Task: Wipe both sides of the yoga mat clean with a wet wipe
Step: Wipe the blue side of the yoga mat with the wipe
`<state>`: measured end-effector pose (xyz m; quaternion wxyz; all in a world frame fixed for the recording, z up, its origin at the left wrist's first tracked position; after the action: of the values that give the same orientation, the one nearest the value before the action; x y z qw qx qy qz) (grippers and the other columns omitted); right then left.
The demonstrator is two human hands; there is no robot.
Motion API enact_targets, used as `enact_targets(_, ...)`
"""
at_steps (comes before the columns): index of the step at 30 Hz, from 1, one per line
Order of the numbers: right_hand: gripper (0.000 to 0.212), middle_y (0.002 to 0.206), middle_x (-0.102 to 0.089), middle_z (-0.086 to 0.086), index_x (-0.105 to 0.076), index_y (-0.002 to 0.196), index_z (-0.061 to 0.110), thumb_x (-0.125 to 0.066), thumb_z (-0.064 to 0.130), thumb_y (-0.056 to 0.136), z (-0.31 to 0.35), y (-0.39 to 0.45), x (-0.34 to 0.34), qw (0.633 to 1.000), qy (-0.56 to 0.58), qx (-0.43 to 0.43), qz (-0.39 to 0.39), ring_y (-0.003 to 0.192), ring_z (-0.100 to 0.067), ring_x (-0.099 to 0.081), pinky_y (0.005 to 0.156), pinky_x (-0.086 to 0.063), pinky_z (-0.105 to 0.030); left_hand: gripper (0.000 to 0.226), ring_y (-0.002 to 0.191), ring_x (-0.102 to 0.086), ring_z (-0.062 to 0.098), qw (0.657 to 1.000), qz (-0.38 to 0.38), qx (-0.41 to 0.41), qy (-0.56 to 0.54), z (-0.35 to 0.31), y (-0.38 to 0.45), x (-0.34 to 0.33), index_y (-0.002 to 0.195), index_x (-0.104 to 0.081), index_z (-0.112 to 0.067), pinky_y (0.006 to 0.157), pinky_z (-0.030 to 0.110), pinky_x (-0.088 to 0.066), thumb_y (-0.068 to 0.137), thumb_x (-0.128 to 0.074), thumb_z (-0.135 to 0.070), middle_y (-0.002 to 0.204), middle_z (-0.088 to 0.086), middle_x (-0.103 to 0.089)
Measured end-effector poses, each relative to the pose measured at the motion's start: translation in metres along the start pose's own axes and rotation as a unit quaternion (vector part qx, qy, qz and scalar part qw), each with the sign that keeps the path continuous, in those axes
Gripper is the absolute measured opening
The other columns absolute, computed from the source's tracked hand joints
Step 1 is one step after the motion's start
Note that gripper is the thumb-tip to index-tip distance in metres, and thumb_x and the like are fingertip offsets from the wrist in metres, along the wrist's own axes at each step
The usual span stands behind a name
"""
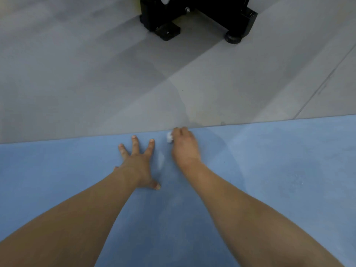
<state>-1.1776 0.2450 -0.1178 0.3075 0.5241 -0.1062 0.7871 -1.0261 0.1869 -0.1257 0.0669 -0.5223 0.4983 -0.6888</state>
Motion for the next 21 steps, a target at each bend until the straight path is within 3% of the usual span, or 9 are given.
enact_targets(4,0.022,0.088,-0.057,-0.023,-0.061,0.094,0.000,-0.045,0.000,0.078,0.037,0.005,-0.012,0.994,0.024,0.085,0.068,0.076,-0.040,-0.057,0.069,-0.048,-0.043,0.152,0.141,0.035,0.051,1.000,0.001,0.006,-0.017,0.001,-0.003,0.000,0.138,0.041,-0.052,0.112,0.067,-0.030,0.056,-0.087,-0.065,0.148,0.000,0.052)
enact_targets(6,0.026,0.084,-0.056,-0.023,-0.062,0.091,-0.001,-0.058,-0.009,0.067,0.015,0.007,-0.004,0.992,0.012,0.107,0.061,0.070,-0.039,-0.057,0.063,-0.049,-0.041,0.151,0.141,0.033,0.053,1.000,0.003,0.007,-0.009,0.002,-0.004,0.001,0.140,0.039,-0.051,0.112,0.067,-0.030,0.056,-0.086,-0.067,0.148,0.001,0.051)
enact_targets(8,0.032,0.079,-0.056,-0.022,-0.061,0.086,0.000,-0.065,-0.013,0.057,-0.028,0.011,0.011,0.996,-0.012,0.084,0.040,0.063,-0.038,-0.057,0.057,-0.049,-0.037,0.151,0.141,0.032,0.053,1.000,0.003,0.005,-0.009,0.002,-0.003,0.002,0.142,0.036,-0.052,0.112,0.067,-0.030,0.056,-0.086,-0.068,0.149,0.002,0.050)
enact_targets(12,0.029,0.081,-0.053,-0.022,-0.058,0.085,0.002,-0.062,-0.013,0.061,-0.116,0.014,0.050,0.996,-0.080,-0.023,0.006,0.066,-0.040,-0.056,0.054,-0.040,-0.036,0.152,0.141,0.030,0.055,1.000,0.002,0.004,-0.002,0.002,-0.003,0.002,0.143,0.035,-0.052,0.112,0.067,-0.030,0.054,-0.087,-0.068,0.149,0.003,0.049)
enact_targets(14,0.025,0.082,-0.054,-0.023,-0.057,0.086,0.001,-0.060,-0.013,0.065,-0.130,0.011,0.057,0.994,-0.074,-0.077,-0.016,0.068,-0.040,-0.055,0.057,-0.034,-0.034,0.152,0.140,0.030,0.056,1.000,0.003,0.001,-0.004,0.001,-0.002,0.003,0.143,0.035,-0.051,0.112,0.067,-0.029,0.054,-0.087,-0.068,0.148,0.004,0.050)
enact_targets(17,0.025,0.076,-0.056,-0.021,-0.058,0.081,0.002,-0.064,-0.011,0.061,-0.090,0.004,0.039,0.996,-0.025,-0.060,-0.054,0.062,-0.038,-0.056,0.053,-0.042,-0.036,0.152,0.140,0.031,0.057,1.000,0.004,0.002,-0.006,0.000,-0.001,0.003,0.143,0.036,-0.052,0.113,0.067,-0.028,0.054,-0.087,-0.067,0.147,0.004,0.051)
enact_targets(21,0.032,0.079,-0.058,-0.014,-0.060,0.086,0.008,-0.071,0.001,0.057,0.002,-0.014,-0.003,0.999,-0.022,0.047,0.008,0.068,-0.034,-0.057,0.061,-0.045,-0.036,0.151,0.139,0.034,0.055,1.000,0.014,0.008,-0.009,0.000,-0.002,0.002,0.139,0.040,-0.051,0.113,0.067,-0.027,0.057,-0.086,-0.067,0.146,0.003,0.053)
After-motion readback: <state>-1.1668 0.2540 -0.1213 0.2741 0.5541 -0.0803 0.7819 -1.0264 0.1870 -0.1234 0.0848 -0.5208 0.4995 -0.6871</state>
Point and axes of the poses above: each hand's wrist, its own y-axis towards the middle knuckle, its own x-axis out of the back of the hand, z = x × y, the point moved 6 cm from there along y, towards the middle knuckle
